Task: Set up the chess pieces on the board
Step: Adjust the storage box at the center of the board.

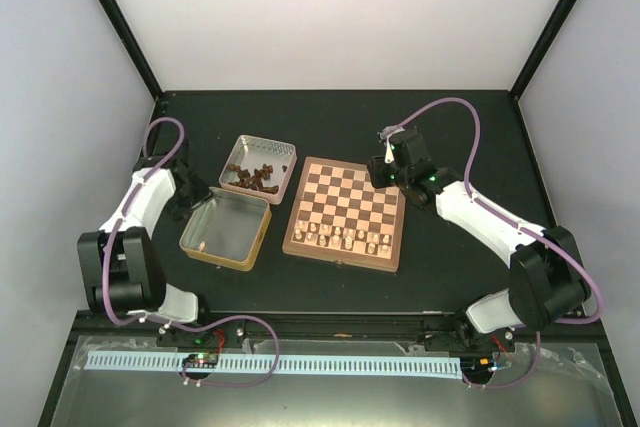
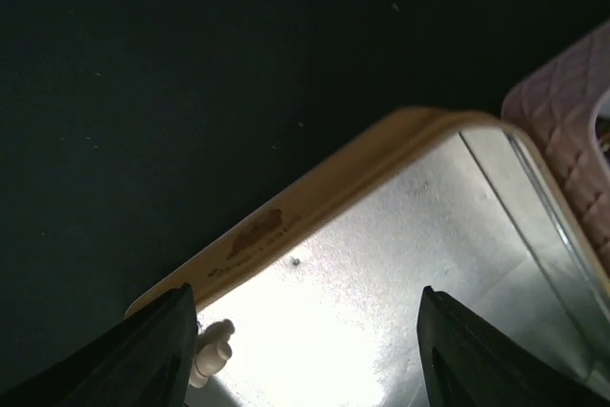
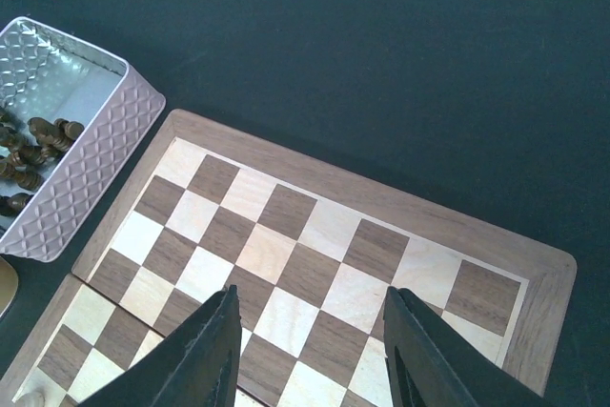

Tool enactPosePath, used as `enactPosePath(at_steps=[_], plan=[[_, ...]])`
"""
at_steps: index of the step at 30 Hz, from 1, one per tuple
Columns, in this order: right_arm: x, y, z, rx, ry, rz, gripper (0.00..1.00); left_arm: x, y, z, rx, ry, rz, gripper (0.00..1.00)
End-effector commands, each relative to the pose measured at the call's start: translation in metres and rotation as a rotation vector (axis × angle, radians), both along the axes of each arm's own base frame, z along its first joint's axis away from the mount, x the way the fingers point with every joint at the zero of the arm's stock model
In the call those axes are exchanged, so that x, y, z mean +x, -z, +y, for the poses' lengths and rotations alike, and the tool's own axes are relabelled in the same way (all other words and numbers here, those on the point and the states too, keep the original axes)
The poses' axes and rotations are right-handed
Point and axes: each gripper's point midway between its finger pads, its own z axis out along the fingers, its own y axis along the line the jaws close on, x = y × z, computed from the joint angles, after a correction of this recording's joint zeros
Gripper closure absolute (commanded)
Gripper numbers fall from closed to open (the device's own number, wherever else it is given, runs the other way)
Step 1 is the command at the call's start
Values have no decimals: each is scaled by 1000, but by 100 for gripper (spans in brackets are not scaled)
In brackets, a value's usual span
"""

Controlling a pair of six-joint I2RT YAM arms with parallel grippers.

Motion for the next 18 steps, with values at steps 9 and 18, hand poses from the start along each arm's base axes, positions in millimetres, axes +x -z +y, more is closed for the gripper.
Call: enactPosePath(at_steps=[9, 18], plan=[[8, -18, 2, 23, -6, -58, 57, 21, -9, -10, -327, -351, -105, 26], [9, -18, 2, 21, -7, -64, 56, 11, 3, -8, -470, -572, -149, 19]])
